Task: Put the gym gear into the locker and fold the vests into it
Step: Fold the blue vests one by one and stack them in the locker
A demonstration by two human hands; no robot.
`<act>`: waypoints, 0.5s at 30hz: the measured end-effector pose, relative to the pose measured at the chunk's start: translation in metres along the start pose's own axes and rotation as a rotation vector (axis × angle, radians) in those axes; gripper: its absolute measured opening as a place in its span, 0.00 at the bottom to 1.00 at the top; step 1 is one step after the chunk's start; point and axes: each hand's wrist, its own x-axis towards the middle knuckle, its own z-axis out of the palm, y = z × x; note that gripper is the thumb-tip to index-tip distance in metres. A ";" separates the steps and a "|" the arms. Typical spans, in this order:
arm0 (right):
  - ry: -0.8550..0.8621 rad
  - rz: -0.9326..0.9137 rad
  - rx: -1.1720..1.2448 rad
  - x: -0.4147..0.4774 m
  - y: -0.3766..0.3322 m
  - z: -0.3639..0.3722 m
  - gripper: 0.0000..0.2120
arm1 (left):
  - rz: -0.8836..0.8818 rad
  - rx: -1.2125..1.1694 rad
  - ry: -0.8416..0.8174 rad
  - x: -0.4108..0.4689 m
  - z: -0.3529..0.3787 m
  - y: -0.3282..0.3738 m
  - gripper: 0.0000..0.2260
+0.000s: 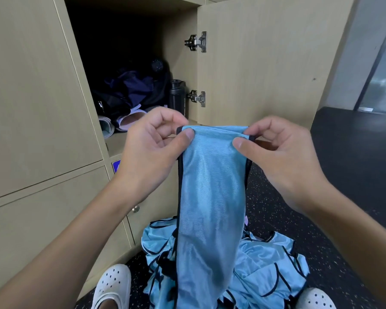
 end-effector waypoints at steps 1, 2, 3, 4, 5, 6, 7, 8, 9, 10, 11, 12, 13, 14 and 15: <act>0.007 -0.003 0.005 0.000 0.001 0.000 0.10 | 0.007 -0.012 0.000 0.000 0.000 0.001 0.07; 0.011 0.006 0.009 0.000 0.002 0.000 0.11 | 0.014 -0.018 0.004 0.001 0.000 0.002 0.07; 0.008 0.029 0.005 0.001 0.004 0.000 0.14 | 0.021 -0.022 0.006 0.002 0.000 0.003 0.08; -0.014 0.060 -0.015 0.001 0.006 -0.001 0.16 | 0.026 -0.023 0.008 0.002 0.000 0.003 0.07; -0.061 0.090 -0.029 0.001 0.006 -0.001 0.16 | 0.029 -0.023 0.010 0.003 -0.001 0.003 0.07; -0.118 0.109 -0.038 0.000 0.007 0.000 0.13 | 0.027 -0.024 0.018 0.003 -0.002 0.003 0.07; -0.167 0.122 -0.045 -0.001 0.008 0.001 0.09 | 0.021 -0.029 0.030 0.003 -0.002 0.002 0.07; -0.187 0.127 -0.050 -0.003 0.008 0.003 0.07 | 0.010 -0.039 0.042 0.003 -0.002 0.002 0.08; -0.175 0.128 -0.047 -0.004 0.008 0.004 0.06 | -0.009 -0.049 0.046 0.001 -0.002 0.001 0.09; -0.146 0.123 -0.043 -0.004 0.009 0.005 0.06 | -0.039 -0.052 0.032 0.000 -0.001 0.000 0.11; -0.114 0.116 -0.035 -0.005 0.009 0.005 0.05 | -0.083 -0.054 0.005 -0.003 0.001 -0.002 0.13; -0.091 0.110 -0.026 -0.005 0.010 0.006 0.04 | -0.134 -0.063 -0.029 -0.006 0.004 -0.002 0.16; -0.076 0.105 -0.013 -0.005 0.009 0.006 0.03 | -0.174 -0.072 -0.055 -0.008 0.006 -0.004 0.19; -0.066 0.103 -0.004 -0.005 0.009 0.005 0.03 | -0.187 -0.076 -0.063 -0.009 0.008 -0.003 0.19; -0.065 0.111 0.007 -0.005 0.009 0.005 0.03 | -0.176 -0.078 -0.050 -0.008 0.009 -0.003 0.19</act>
